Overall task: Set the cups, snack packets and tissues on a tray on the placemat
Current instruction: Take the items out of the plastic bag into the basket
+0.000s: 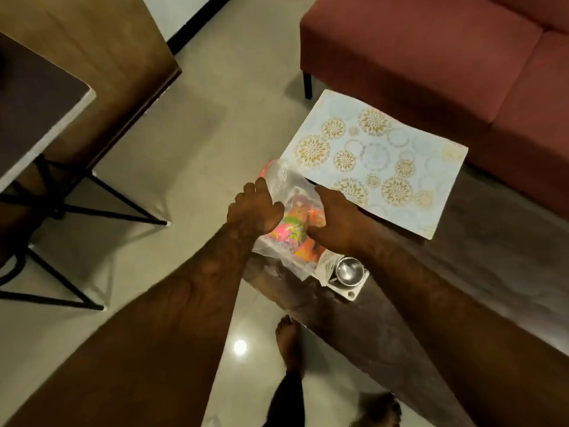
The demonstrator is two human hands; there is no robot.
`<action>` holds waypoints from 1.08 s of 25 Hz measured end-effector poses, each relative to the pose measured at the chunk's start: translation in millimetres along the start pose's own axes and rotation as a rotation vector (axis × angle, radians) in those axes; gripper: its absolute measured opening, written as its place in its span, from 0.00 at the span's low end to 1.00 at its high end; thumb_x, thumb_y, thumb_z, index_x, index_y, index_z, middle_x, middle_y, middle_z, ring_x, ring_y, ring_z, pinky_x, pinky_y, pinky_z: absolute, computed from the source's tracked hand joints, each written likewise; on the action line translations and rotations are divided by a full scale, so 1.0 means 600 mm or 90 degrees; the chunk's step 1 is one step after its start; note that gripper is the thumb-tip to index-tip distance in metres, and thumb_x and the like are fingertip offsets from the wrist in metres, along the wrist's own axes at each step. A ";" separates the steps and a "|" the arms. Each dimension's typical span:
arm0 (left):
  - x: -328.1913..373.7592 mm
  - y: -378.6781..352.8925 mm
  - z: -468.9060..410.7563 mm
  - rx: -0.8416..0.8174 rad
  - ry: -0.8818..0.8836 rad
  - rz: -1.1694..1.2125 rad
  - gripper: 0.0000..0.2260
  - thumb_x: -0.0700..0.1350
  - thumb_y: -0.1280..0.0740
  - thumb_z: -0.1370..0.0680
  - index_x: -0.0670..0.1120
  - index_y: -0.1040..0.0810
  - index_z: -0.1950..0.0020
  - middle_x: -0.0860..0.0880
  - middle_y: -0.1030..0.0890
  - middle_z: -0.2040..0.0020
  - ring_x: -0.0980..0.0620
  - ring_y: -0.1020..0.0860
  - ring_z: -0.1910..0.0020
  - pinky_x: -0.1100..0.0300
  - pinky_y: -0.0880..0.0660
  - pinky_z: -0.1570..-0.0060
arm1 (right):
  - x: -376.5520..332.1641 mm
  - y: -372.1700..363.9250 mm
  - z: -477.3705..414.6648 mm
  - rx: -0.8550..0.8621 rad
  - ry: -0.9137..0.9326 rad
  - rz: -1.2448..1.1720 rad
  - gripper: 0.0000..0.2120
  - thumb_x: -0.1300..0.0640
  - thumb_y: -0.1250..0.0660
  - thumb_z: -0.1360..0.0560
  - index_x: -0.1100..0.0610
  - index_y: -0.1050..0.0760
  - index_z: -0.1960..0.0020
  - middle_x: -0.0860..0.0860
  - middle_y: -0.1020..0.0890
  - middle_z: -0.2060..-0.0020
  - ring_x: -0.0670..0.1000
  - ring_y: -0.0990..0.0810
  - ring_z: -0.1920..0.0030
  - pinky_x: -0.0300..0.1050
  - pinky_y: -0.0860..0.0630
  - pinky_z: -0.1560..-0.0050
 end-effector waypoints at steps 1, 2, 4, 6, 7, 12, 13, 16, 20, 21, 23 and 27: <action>-0.015 -0.009 -0.019 -0.008 0.026 0.016 0.29 0.52 0.38 0.21 0.43 0.41 0.23 0.40 0.33 0.27 0.35 0.31 0.31 0.45 0.32 0.32 | 0.003 -0.022 -0.022 -0.021 -0.005 -0.012 0.43 0.48 0.29 0.24 0.52 0.47 0.15 0.54 0.38 0.18 0.58 0.36 0.19 0.56 0.34 0.22; -0.030 -0.018 -0.037 -0.005 0.049 0.032 0.29 0.52 0.38 0.21 0.43 0.41 0.23 0.39 0.33 0.27 0.35 0.31 0.31 0.44 0.32 0.32 | 0.005 -0.038 -0.038 -0.040 -0.017 -0.030 0.43 0.49 0.29 0.24 0.53 0.47 0.15 0.54 0.39 0.18 0.58 0.37 0.18 0.56 0.35 0.21; -0.072 -0.036 -0.062 0.000 0.109 0.038 0.29 0.52 0.38 0.21 0.43 0.42 0.24 0.38 0.32 0.29 0.35 0.30 0.31 0.43 0.31 0.33 | 0.017 -0.075 -0.054 -0.079 -0.057 -0.054 0.44 0.50 0.29 0.24 0.53 0.47 0.15 0.54 0.39 0.18 0.58 0.35 0.19 0.56 0.34 0.21; -0.110 -0.066 -0.086 -0.032 0.164 0.066 0.30 0.52 0.38 0.22 0.43 0.43 0.24 0.38 0.29 0.31 0.35 0.28 0.33 0.44 0.30 0.34 | 0.031 -0.109 -0.073 -0.097 -0.079 -0.068 0.44 0.50 0.29 0.25 0.53 0.47 0.15 0.54 0.39 0.18 0.58 0.34 0.20 0.56 0.33 0.22; -0.129 -0.086 -0.093 -0.067 0.190 0.111 0.30 0.52 0.37 0.22 0.42 0.43 0.24 0.38 0.28 0.32 0.35 0.27 0.35 0.45 0.29 0.35 | 0.037 -0.122 -0.078 -0.105 -0.081 -0.066 0.44 0.50 0.29 0.25 0.54 0.46 0.15 0.54 0.39 0.18 0.58 0.35 0.19 0.55 0.34 0.21; -0.105 -0.089 -0.078 -0.042 0.063 0.156 0.21 0.45 0.33 0.25 0.45 0.33 0.34 0.43 0.20 0.41 0.41 0.21 0.48 0.53 0.26 0.51 | 0.033 -0.122 -0.082 -0.076 -0.113 -0.104 0.38 0.47 0.32 0.22 0.52 0.43 0.16 0.53 0.35 0.19 0.57 0.35 0.19 0.57 0.35 0.21; -0.077 -0.076 -0.066 -0.016 -0.010 0.137 0.21 0.44 0.33 0.26 0.47 0.34 0.35 0.44 0.19 0.43 0.43 0.21 0.52 0.54 0.26 0.53 | 0.023 -0.112 -0.080 -0.051 -0.123 -0.161 0.35 0.45 0.34 0.20 0.52 0.40 0.17 0.53 0.32 0.20 0.57 0.32 0.21 0.56 0.33 0.22; 0.009 -0.086 -0.006 -0.092 -0.143 0.248 0.21 0.45 0.36 0.20 0.51 0.37 0.29 0.46 0.19 0.39 0.43 0.18 0.46 0.46 0.20 0.46 | -0.006 -0.081 -0.064 0.033 -0.192 -0.424 0.30 0.37 0.37 0.22 0.51 0.30 0.25 0.51 0.20 0.32 0.55 0.20 0.32 0.56 0.24 0.30; 0.039 -0.103 0.055 -0.183 -0.008 0.579 0.09 0.45 0.39 0.17 0.46 0.25 0.38 0.48 0.18 0.47 0.48 0.19 0.47 0.56 0.21 0.49 | 0.000 -0.031 -0.028 0.205 -0.227 -0.449 0.15 0.50 0.37 0.19 0.54 0.21 0.37 0.51 0.14 0.45 0.54 0.15 0.43 0.57 0.19 0.37; 0.040 -0.105 0.062 -0.211 0.031 0.658 0.08 0.46 0.39 0.17 0.44 0.23 0.43 0.48 0.18 0.51 0.47 0.19 0.51 0.56 0.21 0.51 | 0.009 -0.025 -0.021 0.228 -0.234 -0.461 0.12 0.55 0.36 0.19 0.56 0.19 0.39 0.53 0.13 0.46 0.56 0.14 0.44 0.59 0.19 0.38; 0.041 -0.104 0.067 -0.242 0.079 0.722 0.11 0.48 0.38 0.17 0.43 0.20 0.44 0.44 0.15 0.49 0.44 0.16 0.49 0.50 0.20 0.45 | 0.024 -0.020 -0.006 0.236 -0.224 -0.505 0.08 0.57 0.33 0.19 0.58 0.17 0.46 0.56 0.12 0.52 0.59 0.13 0.48 0.62 0.18 0.41; 0.048 -0.076 0.064 -0.181 0.046 0.659 0.09 0.44 0.36 0.21 0.41 0.17 0.49 0.41 0.14 0.52 0.42 0.15 0.53 0.47 0.19 0.48 | 0.045 -0.003 0.025 0.239 -0.216 -0.533 0.09 0.56 0.34 0.17 0.57 0.16 0.50 0.56 0.12 0.59 0.61 0.12 0.55 0.61 0.15 0.48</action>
Point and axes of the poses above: each hand's wrist, its own z-axis away from the middle knuckle, its own y-axis out of the back of the hand, x = y × z, the point moved 9 cm from there along -z, towards the middle knuckle
